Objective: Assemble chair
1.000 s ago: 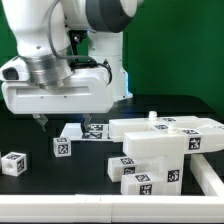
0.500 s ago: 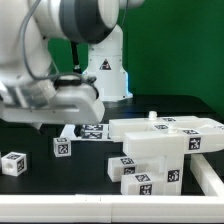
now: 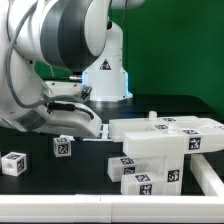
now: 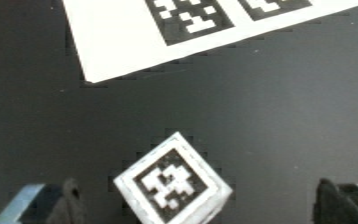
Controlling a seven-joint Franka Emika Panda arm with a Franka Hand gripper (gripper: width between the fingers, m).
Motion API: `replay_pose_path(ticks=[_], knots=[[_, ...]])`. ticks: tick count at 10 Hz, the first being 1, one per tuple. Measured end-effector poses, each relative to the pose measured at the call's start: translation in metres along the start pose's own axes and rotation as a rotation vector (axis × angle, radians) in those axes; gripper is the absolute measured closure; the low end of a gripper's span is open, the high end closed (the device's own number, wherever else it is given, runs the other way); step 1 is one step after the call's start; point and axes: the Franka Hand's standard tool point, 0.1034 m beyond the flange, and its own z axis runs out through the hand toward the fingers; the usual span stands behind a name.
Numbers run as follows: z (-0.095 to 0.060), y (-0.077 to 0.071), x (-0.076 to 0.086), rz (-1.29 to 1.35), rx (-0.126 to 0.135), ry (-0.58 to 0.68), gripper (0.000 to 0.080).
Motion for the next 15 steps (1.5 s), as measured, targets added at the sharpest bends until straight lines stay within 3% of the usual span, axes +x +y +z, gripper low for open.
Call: replay_pose_path(ticks=[1, 5, 6, 7, 11, 14, 15], knots=[[0.002, -0.003, 0.003, -0.053, -0.015, 0.011, 0.0151], [0.001, 0.000, 0.003, -0.033, -0.013, 0.012, 0.0151], [-0.002, 0.000, 0.003, -0.103, -0.090, 0.006, 0.0151], [-0.005, -0.007, 0.005, -0.207, -0.122, 0.002, 0.0151], [-0.004, -0.002, 0.005, -0.201, -0.112, 0.000, 0.0151], [0.021, 0.005, 0.002, 0.003, -0.112, -0.128, 0.0151], [0.019, 0.005, 0.006, -0.009, -0.116, -0.117, 0.0151]])
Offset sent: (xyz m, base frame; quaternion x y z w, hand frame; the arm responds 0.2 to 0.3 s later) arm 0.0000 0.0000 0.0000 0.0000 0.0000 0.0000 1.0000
